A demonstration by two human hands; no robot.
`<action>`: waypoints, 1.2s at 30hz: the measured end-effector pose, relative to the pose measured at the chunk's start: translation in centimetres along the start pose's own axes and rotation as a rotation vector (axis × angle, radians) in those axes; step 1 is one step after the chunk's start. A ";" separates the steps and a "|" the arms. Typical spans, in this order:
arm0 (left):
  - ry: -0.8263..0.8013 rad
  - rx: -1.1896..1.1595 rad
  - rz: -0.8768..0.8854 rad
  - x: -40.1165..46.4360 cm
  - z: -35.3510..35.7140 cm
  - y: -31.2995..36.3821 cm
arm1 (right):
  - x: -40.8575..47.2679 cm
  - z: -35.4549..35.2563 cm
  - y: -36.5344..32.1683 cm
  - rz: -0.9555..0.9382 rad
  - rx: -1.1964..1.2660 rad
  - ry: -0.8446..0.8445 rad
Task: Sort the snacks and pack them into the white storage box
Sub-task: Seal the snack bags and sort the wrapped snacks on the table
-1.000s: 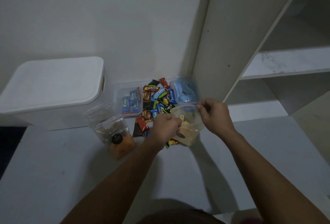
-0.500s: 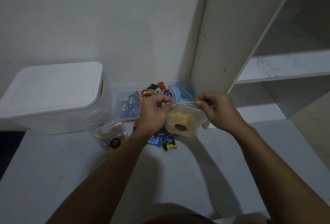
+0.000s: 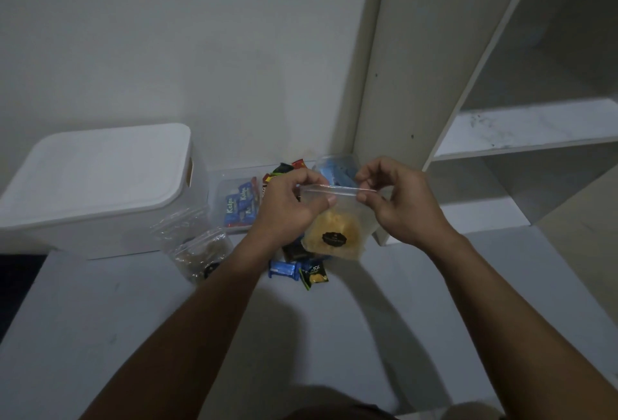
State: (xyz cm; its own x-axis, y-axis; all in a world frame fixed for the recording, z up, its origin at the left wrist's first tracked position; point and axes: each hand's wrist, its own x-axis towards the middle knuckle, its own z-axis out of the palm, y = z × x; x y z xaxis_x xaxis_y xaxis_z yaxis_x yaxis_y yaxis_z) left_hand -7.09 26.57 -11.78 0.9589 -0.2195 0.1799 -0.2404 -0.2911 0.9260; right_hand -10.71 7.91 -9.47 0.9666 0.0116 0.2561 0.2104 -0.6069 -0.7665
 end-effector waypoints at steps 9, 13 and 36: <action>0.088 0.033 0.055 0.1 0.2 0.5 | -0.2 -0.2 -1.6 -0.118 -0.109 -0.019; 0.041 0.014 0.025 0.2 0.0 0.8 | 0.1 0.0 -2.1 -0.085 -0.143 -0.003; 0.105 0.004 0.031 0.1 -1.2 0.8 | 0.6 0.5 -2.4 -0.146 -0.161 -0.032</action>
State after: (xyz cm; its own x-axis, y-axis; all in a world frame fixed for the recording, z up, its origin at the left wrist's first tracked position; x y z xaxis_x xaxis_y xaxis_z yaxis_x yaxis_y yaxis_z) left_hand -6.99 27.44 -10.65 0.9615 -0.1297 0.2421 -0.2702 -0.2891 0.9183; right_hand -10.55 9.75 -7.71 0.9322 0.1329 0.3367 0.3251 -0.7162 -0.6175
